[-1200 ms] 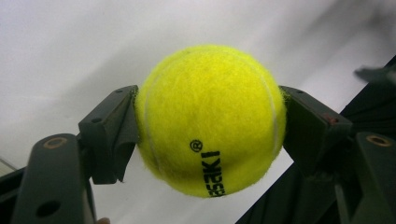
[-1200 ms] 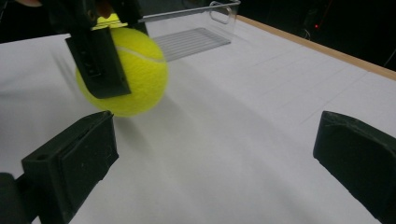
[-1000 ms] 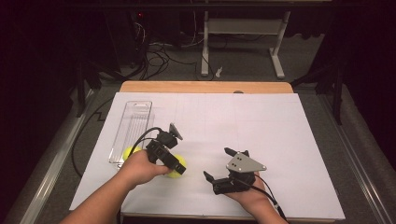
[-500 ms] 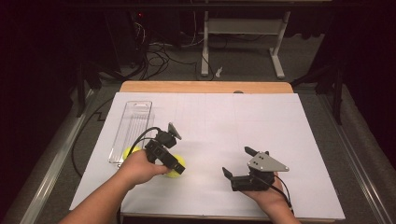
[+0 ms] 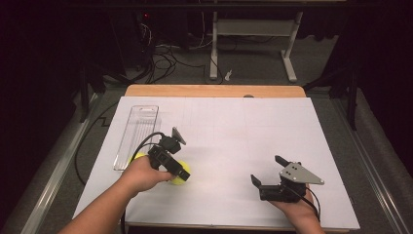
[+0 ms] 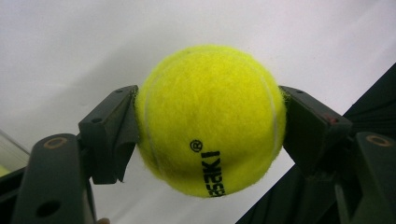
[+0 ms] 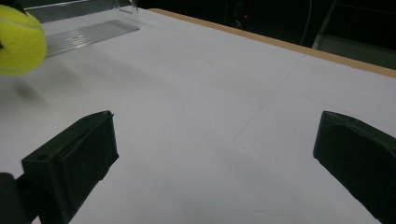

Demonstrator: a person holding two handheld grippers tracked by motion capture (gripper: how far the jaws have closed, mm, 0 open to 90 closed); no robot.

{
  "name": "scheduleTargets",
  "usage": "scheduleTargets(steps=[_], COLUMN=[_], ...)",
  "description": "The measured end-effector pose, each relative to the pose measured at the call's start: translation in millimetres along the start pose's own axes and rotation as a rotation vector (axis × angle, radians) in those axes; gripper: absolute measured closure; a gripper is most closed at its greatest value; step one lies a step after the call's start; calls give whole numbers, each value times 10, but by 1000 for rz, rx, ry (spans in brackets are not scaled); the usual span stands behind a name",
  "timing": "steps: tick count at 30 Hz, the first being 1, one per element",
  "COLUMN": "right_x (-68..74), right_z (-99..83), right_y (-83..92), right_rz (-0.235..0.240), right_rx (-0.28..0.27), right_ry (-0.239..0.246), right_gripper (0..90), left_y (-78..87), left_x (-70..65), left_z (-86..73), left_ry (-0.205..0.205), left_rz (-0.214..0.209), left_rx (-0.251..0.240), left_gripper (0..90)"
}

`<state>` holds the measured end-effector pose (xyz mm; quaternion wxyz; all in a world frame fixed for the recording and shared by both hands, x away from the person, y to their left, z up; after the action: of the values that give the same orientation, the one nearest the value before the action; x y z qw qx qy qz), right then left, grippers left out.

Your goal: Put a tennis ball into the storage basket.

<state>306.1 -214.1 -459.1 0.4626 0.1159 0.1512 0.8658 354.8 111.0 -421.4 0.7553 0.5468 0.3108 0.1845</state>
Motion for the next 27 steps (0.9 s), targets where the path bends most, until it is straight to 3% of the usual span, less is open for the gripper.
scheduleTargets(steps=[10,27], right_x=[-174,-118], right_z=[-96,-133], right_y=[162,138], right_rz=[-39,-17], right_rx=[-28,-28], right_ry=[-40,-24], right_gripper=[3,3], left_y=[26,79], left_x=[75,156], left_z=[-56,-103], left_ry=[20,39], left_rz=[7,5], left_rx=[4,30], left_gripper=[265,265])
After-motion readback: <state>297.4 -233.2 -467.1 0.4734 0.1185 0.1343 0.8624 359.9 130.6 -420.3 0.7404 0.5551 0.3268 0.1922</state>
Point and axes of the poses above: each handheld gripper's, and its own axes: y roughly backward along the jaws, z roughly out of its top, x roughly to its left, the point moved 4 cm from there along -y, roughly forward along the jaws, and after that the axes turned 8 degrees about -y, right-handed, at the moved point
